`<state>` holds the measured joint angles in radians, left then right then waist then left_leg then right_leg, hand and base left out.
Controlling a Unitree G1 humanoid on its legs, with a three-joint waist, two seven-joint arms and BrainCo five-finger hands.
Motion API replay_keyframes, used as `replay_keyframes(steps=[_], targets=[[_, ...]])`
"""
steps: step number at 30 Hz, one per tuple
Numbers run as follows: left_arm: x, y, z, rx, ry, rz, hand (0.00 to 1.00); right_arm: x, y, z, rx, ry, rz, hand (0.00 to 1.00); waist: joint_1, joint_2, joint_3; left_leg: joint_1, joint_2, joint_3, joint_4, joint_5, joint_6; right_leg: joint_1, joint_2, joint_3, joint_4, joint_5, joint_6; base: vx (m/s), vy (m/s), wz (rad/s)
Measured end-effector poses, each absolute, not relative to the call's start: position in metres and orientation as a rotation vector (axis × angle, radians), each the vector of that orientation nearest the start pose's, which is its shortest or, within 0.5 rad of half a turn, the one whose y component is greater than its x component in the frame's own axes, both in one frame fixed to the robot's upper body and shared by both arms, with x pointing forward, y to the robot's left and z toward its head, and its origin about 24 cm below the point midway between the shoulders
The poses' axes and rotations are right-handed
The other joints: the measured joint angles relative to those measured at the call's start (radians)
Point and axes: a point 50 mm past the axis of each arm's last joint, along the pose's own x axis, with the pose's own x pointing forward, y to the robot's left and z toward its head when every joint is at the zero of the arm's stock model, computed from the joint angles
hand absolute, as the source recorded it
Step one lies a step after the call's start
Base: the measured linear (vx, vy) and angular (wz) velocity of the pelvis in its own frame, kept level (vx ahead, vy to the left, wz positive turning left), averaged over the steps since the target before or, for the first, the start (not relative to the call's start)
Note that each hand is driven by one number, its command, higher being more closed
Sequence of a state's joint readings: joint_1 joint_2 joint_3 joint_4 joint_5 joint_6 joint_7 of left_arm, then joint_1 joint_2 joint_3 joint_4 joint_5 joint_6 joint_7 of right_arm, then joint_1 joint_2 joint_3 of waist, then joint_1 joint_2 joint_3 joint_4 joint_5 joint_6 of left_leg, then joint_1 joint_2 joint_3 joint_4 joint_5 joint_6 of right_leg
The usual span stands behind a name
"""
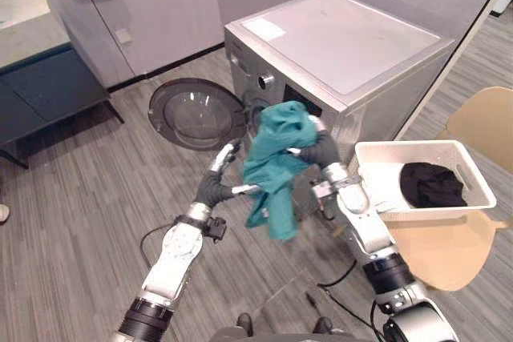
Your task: Pick up the laundry basket with both hands and put the clothes into the washing machine.
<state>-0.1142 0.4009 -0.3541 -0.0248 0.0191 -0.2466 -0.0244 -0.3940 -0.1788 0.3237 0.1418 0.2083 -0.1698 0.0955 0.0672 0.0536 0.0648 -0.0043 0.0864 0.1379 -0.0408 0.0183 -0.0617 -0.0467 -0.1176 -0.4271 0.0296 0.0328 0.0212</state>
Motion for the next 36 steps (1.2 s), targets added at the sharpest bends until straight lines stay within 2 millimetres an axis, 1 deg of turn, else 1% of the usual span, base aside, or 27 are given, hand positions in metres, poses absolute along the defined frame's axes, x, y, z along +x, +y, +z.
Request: replay_keyframes(steps=[1, 2, 4, 5, 6, 8, 10, 12, 16, 20, 22, 23, 24, 25, 27, 28, 29, 30, 31, 33, 35, 36], targets=[[0.255, 0.124, 0.079, 0.411, -0.308, -0.442, 0.0, 0.302, -0.077, 0.117, -0.047, -0.339, 0.503, 1.0, 0.0, 0.0, 0.0, 0.0, 0.001, 0.0, -0.005, 0.005, 0.0, -0.002, 0.002, 0.001, -0.002, 0.004, -0.003, -0.11, -0.024, -0.04], [0.255, 0.125, 0.078, 0.45, -0.312, -0.443, 1.0, 0.302, -0.077, 0.116, -0.046, -0.334, 0.513, 1.0, -0.001, 0.0, 0.0, 0.0, 0.005, 0.0, -0.018, 0.014, -0.005, -0.002, 0.009, 0.002, -0.011, 0.012, -0.008, -0.08, -0.024, -0.04], [0.259, 0.124, 0.078, 0.505, -0.319, -0.449, 1.0, 0.302, -0.079, 0.115, -0.046, -0.326, 0.519, 1.0, 0.0, -0.001, 0.0, -0.004, 0.012, -0.001, -0.031, 0.027, -0.009, -0.002, 0.015, 0.002, -0.022, 0.018, -0.01, -0.1, -0.034, -0.01], [0.262, 0.124, 0.079, 0.532, -0.323, -0.448, 1.0, 0.301, -0.076, 0.114, -0.039, -0.321, 0.532, 1.0, -0.001, -0.002, -0.001, -0.006, 0.018, -0.002, -0.033, 0.031, -0.013, -0.002, 0.021, 0.002, -0.029, 0.023, -0.017, -0.07, -0.045, -0.01], [0.263, 0.124, 0.079, 0.544, -0.325, -0.445, 1.0, 0.3, -0.074, 0.114, -0.035, -0.318, 0.542, 0.0, -0.001, -0.004, -0.002, -0.008, 0.021, -0.001, -0.033, 0.033, -0.015, -0.002, 0.027, 0.003, -0.034, 0.026, -0.02, -0.02, -0.038, -0.05], [0.268, 0.127, 0.078, 0.577, -0.324, -0.414, 1.0, 0.297, -0.066, 0.11, -0.004, -0.293, 0.586, 0.0, -0.002, -0.012, -0.007, -0.011, 0.035, 0.0, -0.034, 0.038, -0.023, -0.002, 0.042, 0.005, -0.046, 0.031, -0.027, 0.01, -0.063, -0.06], [0.268, 0.128, 0.074, 0.604, -0.313, -0.415, 1.0, 0.292, -0.058, 0.108, 0.008, -0.28, 0.645, 0.0, -0.005, -0.022, -0.013, -0.015, 0.042, -0.001, -0.034, 0.043, -0.03, -0.002, 0.058, 0.006, -0.054, 0.033, -0.031, 0.04, -0.051, -0.04], [0.268, 0.127, 0.07, 0.601, -0.299, -0.415, 1.0, 0.292, -0.056, 0.107, 0.007, -0.275, 0.654, 0.0, -0.006, -0.024, -0.014, -0.016, 0.048, -0.001, -0.034, 0.044, -0.032, -0.002, 0.065, 0.007, -0.055, 0.033, -0.031, 0.03, -0.021, -0.01], [0.267, 0.12, 0.066, 0.581, -0.291, -0.415, 1.0, 0.291, -0.059, 0.105, 0.014, -0.269, 0.645, 0.0, -0.004, -0.024, -0.014, -0.016, 0.053, -0.002, -0.034, 0.046, -0.036, -0.001, 0.076, 0.008, -0.055, 0.032, -0.032, 0.02, -0.011, 0.0], [0.263, 0.114, 0.062, 0.474, -0.28, -0.345, 1.0, 0.286, -0.07, 0.104, 0.066, -0.279, 0.569, 0.0, 0.0, -0.026, -0.015, -0.006, 0.052, 0.001, -0.043, 0.046, -0.035, 0.003, 0.077, 0.015, -0.055, 0.031, -0.031, 0.0, 0.0, 0.0], [0.259, 0.114, 0.056, 0.408, -0.252, -0.288, 1.0, 0.283, -0.079, 0.1, 0.094, -0.276, 0.51, 0.0, 0.0, -0.029, -0.016, 0.009, 0.052, 0.002, -0.054, 0.048, -0.035, 0.012, 0.078, 0.016, -0.055, 0.028, -0.03, 0.0, 0.0, 0.0], [0.256, 0.12, 0.052, 0.373, -0.226, -0.235, 1.0, 0.28, -0.085, 0.101, 0.103, -0.29, 0.473, 0.0, -0.001, -0.031, -0.017, 0.013, 0.052, 0.003, -0.054, 0.048, -0.035, 0.016, 0.078, 0.016, -0.055, 0.024, -0.03, 0.0, 0.0, 0.0], [0.253, 0.129, 0.047, 0.352, -0.192, -0.181, 1.0, 0.277, -0.091, 0.104, 0.12, -0.309, 0.434, 0.0, -0.003, -0.031, -0.017, 0.018, 0.053, 0.003, -0.057, 0.048, -0.035, 0.019, 0.079, 0.017, -0.055, 0.022, -0.03, 0.0, 0.0, 0.0], [0.251, 0.134, 0.044, 0.346, -0.174, -0.156, 1.0, 0.276, -0.096, 0.104, 0.122, -0.317, 0.406, 0.0, -0.004, -0.031, -0.018, 0.02, 0.053, 0.003, -0.059, 0.048, -0.034, 0.021, 0.079, 0.017, -0.055, 0.021, -0.03, 0.0, 0.0, 0.0], [0.245, 0.156, 0.035, 0.317, -0.113, -0.051, 1.0, 0.276, -0.119, 0.102, 0.103, -0.323, 0.289, 0.0, -0.006, -0.033, -0.019, 0.021, 0.054, 0.004, -0.06, 0.048, -0.034, 0.021, 0.08, 0.019, -0.057, 0.016, -0.026, 0.0, 0.0, 0.0], [0.243, 0.162, 0.033, 0.303, -0.099, -0.02, 1.0, 0.275, -0.125, 0.1, 0.095, -0.317, 0.256, 0.0, -0.004, -0.034, -0.019, 0.021, 0.054, 0.005, -0.06, 0.047, -0.034, 0.021, 0.08, 0.019, -0.058, 0.016, -0.026, 0.0, 0.0, 0.0], [0.239, 0.172, 0.03, 0.281, -0.076, 0.037, 1.0, 0.273, -0.137, 0.095, 0.078, -0.301, 0.2, 0.0, -0.002, -0.035, -0.02, 0.02, 0.054, 0.007, -0.06, 0.047, -0.035, 0.021, 0.081, 0.021, -0.062, 0.016, -0.026, 0.03, 0.009, -0.02], [0.237, 0.176, 0.028, 0.273, -0.064, 0.057, 1.0, 0.271, -0.142, 0.092, 0.072, -0.293, 0.175, 0.0, -0.001, -0.035, -0.02, 0.02, 0.054, 0.007, -0.06, 0.047, -0.035, 0.022, 0.082, 0.021, -0.065, 0.017, -0.026, 0.05, 0.011, -0.01], [0.231, 0.187, 0.023, 0.247, -0.035, 0.118, 1.0, 0.264, -0.157, 0.081, 0.05, -0.256, 0.109, 0.0, -0.001, -0.035, -0.02, 0.019, 0.054, 0.006, -0.06, 0.047, -0.035, 0.021, 0.082, 0.021, -0.067, 0.017, -0.027, 0.05, 0.012, 0.0], [0.228, 0.193, 0.021, 0.235, -0.023, 0.15, 1.0, 0.259, -0.167, 0.072, 0.038, -0.222, 0.061, 0.0, -0.001, -0.035, -0.02, 0.016, 0.054, 0.006, -0.06, 0.047, -0.035, 0.021, 0.082, 0.021, -0.067, 0.017, -0.027, 0.03, 0.01, 0.02], [0.225, 0.197, 0.02, 0.207, -0.014, 0.173, 1.0, 0.25, -0.185, 0.051, 0.016, -0.131, -0.006, 0.0, 0.001, -0.036, -0.019, -0.004, 0.053, -0.005, -0.06, 0.047, -0.035, 0.008, 0.082, 0.011, -0.066, 0.014, -0.023, 0.02, 0.008, 0.11], [0.225, 0.198, 0.02, 0.202, -0.014, 0.178, 1.0, 0.248, -0.19, 0.044, 0.005, -0.1, -0.016, 0.0, 0.002, -0.037, -0.019, -0.015, 0.053, -0.011, -0.06, 0.047, -0.035, 0.002, 0.081, 0.005, -0.066, 0.013, -0.022, 0.01, 0.002, 0.31]])
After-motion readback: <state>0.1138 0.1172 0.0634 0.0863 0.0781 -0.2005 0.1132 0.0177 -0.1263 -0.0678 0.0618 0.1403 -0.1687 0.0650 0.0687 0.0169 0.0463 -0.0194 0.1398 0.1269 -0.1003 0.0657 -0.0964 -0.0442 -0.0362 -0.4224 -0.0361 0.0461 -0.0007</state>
